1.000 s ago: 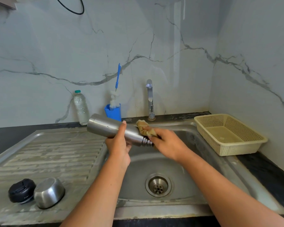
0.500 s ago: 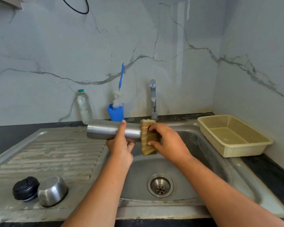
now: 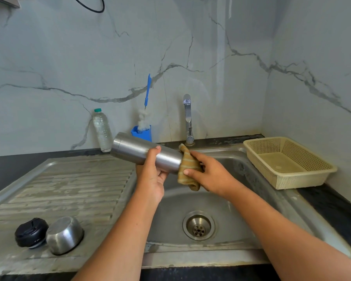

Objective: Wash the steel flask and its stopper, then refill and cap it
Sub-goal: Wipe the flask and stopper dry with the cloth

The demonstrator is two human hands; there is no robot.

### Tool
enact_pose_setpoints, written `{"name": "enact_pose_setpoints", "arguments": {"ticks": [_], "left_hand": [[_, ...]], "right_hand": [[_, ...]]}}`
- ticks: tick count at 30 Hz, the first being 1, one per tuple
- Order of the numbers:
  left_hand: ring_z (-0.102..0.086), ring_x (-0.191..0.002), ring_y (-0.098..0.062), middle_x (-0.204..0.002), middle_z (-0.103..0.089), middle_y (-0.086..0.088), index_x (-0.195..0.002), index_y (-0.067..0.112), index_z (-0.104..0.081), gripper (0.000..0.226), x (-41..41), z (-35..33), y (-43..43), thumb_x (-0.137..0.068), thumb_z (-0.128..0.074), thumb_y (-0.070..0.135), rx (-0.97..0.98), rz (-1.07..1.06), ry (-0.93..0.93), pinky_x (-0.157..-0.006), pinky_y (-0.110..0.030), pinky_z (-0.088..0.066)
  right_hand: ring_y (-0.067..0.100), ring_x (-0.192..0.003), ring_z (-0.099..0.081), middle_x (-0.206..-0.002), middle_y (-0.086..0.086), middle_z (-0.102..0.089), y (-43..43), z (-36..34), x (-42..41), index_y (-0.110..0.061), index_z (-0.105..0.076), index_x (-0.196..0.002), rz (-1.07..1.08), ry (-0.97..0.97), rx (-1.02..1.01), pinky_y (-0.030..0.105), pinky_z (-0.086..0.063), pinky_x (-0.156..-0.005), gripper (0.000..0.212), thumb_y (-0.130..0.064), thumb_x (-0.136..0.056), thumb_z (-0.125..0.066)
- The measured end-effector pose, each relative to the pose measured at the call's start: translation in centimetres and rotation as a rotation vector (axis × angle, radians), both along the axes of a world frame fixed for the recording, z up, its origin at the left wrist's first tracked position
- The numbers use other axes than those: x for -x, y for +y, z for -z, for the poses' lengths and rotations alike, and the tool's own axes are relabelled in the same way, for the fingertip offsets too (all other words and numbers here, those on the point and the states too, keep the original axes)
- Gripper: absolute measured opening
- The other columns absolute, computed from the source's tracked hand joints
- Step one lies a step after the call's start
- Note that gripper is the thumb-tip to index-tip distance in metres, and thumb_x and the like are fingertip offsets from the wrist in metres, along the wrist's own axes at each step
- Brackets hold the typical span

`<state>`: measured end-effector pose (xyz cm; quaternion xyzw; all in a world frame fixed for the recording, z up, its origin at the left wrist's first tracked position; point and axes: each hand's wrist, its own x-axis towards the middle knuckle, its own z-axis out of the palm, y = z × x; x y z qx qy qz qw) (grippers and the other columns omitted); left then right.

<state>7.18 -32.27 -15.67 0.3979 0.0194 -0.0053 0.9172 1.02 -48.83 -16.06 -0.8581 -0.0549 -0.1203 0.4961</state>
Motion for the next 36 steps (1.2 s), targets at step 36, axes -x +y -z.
{"name": "enact_pose_setpoints", "arguments": {"ticks": [36], "left_hand": [[-0.075, -0.109, -0.028, -0.125, -0.074, -0.014, -0.143, 0.02, -0.052, 0.064, -0.4, 0.2, -0.5, -0.087, -0.081, 0.023, 0.043, 0.119, 0.029, -0.085, -0.042, -0.064]], "right_hand": [[0.011, -0.095, -0.063, -0.108, -0.009, -0.059, -0.7, -0.3, 0.5, -0.03, -0.045, -0.121, 0.107, -0.13, 0.174, 0.03, -0.061, -0.073, 0.061, -0.028, -0.077, -0.089]]}}
